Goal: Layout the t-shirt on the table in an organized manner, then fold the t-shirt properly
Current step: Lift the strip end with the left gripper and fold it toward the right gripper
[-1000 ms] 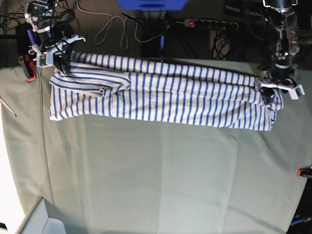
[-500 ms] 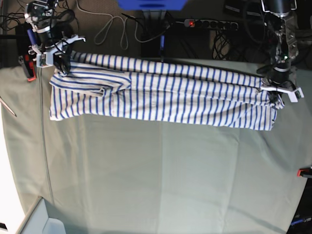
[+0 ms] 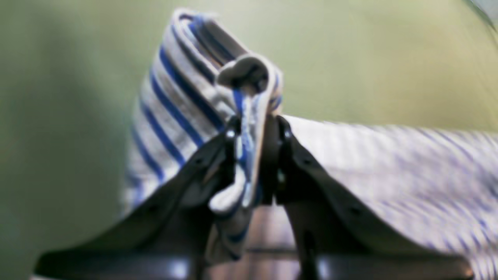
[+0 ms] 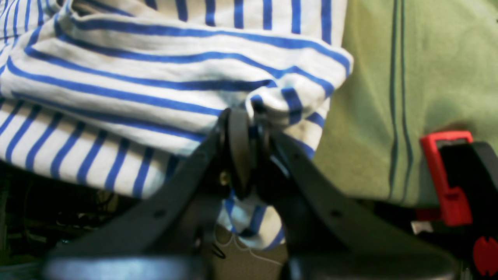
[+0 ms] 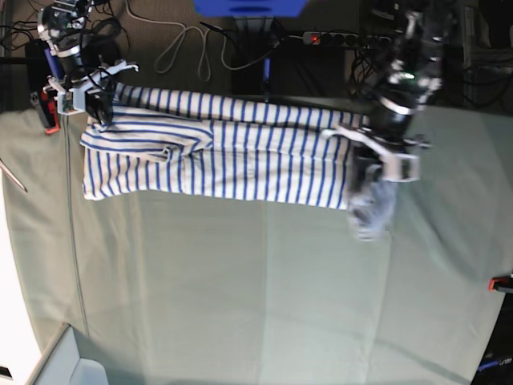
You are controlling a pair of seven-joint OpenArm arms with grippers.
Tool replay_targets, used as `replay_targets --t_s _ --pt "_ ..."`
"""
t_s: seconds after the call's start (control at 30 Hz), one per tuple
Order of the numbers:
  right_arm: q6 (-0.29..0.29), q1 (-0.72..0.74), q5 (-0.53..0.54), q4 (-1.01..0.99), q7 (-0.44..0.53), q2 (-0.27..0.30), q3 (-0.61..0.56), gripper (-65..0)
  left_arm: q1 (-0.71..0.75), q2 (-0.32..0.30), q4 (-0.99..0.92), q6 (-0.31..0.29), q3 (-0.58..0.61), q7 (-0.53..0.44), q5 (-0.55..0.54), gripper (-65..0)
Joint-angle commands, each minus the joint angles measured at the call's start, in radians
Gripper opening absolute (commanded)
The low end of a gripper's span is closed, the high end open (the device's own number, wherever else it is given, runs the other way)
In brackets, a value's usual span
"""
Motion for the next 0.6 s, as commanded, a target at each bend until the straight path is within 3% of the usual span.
replay_targets --t_s 0.0,0.23,0.57 --pt "0.007 -0.004 0.015 0.017 0.026 0.008 0.005 -65.0 -0.002 -0.004 0.022 -0.002 0.045 -0.021 0.028 -64.9" --pt "0.007 -0.004 0.015 0.017 0.026 0.008 0.005 -65.0 -0.044 0.068 -0.006 -0.001 0.298 -0.021 0.236 -64.9" --pt "0.007 -0.006 0.015 0.017 0.026 0.008 0.005 -65.0 -0.093 0.192 -0.142 -0.005 0.336 -0.021 0.392 -64.9"
